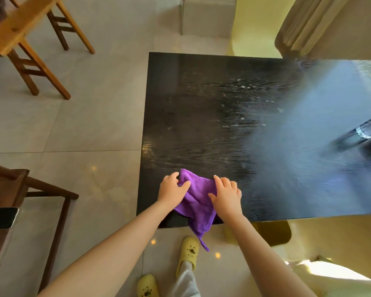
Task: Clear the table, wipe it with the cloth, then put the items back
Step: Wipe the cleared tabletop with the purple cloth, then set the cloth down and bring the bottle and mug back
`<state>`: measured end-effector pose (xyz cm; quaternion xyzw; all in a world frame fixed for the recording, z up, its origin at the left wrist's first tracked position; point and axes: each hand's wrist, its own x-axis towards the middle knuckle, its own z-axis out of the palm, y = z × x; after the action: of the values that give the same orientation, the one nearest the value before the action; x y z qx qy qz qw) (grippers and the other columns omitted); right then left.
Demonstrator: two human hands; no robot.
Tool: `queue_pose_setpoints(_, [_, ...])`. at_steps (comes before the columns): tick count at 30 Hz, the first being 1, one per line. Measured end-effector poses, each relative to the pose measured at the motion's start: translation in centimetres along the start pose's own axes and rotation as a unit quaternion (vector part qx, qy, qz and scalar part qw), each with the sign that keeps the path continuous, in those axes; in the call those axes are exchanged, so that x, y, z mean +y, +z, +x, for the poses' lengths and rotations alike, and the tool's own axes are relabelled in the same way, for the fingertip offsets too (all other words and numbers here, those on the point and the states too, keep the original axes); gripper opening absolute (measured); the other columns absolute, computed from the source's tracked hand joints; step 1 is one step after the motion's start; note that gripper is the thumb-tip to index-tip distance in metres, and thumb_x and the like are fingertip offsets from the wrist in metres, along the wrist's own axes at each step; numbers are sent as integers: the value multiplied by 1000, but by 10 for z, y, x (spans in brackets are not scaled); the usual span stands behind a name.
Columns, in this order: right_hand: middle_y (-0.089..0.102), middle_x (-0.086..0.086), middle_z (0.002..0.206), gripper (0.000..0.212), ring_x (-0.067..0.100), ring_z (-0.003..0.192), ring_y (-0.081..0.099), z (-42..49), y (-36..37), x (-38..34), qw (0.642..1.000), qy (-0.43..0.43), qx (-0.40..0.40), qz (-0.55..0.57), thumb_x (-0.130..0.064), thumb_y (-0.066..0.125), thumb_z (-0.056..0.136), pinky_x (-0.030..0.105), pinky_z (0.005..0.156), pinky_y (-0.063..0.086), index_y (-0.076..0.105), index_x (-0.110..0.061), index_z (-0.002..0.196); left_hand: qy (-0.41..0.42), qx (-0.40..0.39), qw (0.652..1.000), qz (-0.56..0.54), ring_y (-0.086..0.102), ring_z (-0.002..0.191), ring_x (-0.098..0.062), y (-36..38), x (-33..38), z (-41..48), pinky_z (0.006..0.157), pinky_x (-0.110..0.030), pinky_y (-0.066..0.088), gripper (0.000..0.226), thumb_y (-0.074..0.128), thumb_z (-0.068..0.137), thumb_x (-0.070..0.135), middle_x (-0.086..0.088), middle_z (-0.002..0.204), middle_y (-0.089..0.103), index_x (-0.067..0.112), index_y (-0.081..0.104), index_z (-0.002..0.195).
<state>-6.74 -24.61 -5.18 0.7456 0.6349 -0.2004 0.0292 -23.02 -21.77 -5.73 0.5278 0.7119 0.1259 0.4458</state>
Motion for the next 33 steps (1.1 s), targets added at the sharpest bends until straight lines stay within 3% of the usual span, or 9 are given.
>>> queue_pose_setpoints(5, [51,8,128,46,30,120,44,14,-10,5,997,-26,-73,-17,-27,54,89,39,98,38,45,-17,132,-58,-44,996,51,55,117,-27,6,25,12,93,-33,45,51,67,82,31,-9,127,58,12,50,126])
queue_pose_setpoints(9, [56,12,113,25,30,105,57,33,-32,27,982,23,-124,142,-19,60,82,32,83,46,60,-9,105,0,-93,995,39,59,102,-23,-6,61,19,86,-33,48,30,68,79,18,-7,110,64,16,59,108])
queue_pose_setpoints(11, [62,8,92,10,26,83,63,42,-52,43,965,44,-135,222,-15,64,80,32,71,51,56,-14,86,27,-127,992,8,60,99,-21,-17,85,24,88,-36,50,22,68,79,15,-4,103,64,18,59,100])
queue_pose_setpoints(12, [60,4,80,13,21,71,61,46,-65,52,955,50,-136,258,-13,65,80,31,63,54,52,-15,80,45,-145,988,2,60,100,-21,-21,99,26,90,-36,51,20,68,80,15,-4,102,63,19,59,97])
queue_pose_setpoints(14, [52,-2,67,18,16,61,55,54,-89,68,950,47,-114,286,-9,66,80,28,56,53,49,-14,77,90,-167,982,1,59,102,-20,-26,128,30,93,-36,51,19,68,81,15,-3,105,63,23,59,95])
queue_pose_setpoints(19, [59,1,67,17,19,68,57,65,-148,107,932,38,-25,360,-6,67,78,40,71,54,59,-19,72,187,-181,965,-27,61,98,-12,-24,196,30,76,-20,51,25,68,81,10,0,105,65,18,63,104])
queue_pose_setpoints(25, [62,-5,66,23,7,64,56,46,-201,158,903,56,70,420,-6,69,79,23,68,46,65,-26,70,252,-207,944,-57,60,87,-8,0,259,34,66,-15,48,19,67,83,6,4,92,65,20,64,95])
queue_pose_setpoints(29, [62,-4,66,21,1,61,55,17,-222,195,879,111,132,444,-7,70,79,19,66,45,67,-26,70,279,-257,924,-46,62,91,-13,35,301,31,69,-18,49,19,67,84,6,1,95,67,16,65,100])
queue_pose_setpoints(33, [65,4,75,6,13,72,56,-11,-234,240,841,165,215,469,-12,70,81,33,74,45,72,-14,86,329,-288,900,-11,64,97,-17,78,342,18,85,-30,53,27,69,82,10,-3,103,69,13,65,108])
